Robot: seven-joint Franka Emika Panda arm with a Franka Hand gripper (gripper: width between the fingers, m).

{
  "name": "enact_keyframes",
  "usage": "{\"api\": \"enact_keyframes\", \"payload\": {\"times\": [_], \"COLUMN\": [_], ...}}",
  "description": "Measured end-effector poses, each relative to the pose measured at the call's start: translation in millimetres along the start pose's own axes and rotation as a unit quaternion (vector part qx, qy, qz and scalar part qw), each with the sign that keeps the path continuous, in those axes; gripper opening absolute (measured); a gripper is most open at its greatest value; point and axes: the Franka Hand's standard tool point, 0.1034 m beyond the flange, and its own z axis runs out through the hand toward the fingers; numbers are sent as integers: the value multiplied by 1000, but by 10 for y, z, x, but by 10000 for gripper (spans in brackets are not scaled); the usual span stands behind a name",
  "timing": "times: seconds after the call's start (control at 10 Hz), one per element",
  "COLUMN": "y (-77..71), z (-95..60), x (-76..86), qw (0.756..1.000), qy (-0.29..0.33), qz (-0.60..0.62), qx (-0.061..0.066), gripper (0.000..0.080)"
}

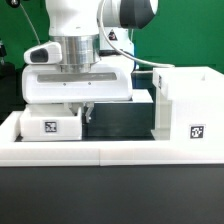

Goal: Assemble drawer

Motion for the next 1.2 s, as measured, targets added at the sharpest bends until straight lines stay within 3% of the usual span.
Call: {"api": "enact_keyframes", "payload": {"times": [0.7,1.0,1.2], "y": [-20,-288,-368], "z": [-7,-109,-197], "x": [5,41,81], "qw": [1000,999,995], "qy": [0,-15,-33], "qz": [-4,-50,-89], "qx": [0,8,22], "gripper": [41,42,42]}}
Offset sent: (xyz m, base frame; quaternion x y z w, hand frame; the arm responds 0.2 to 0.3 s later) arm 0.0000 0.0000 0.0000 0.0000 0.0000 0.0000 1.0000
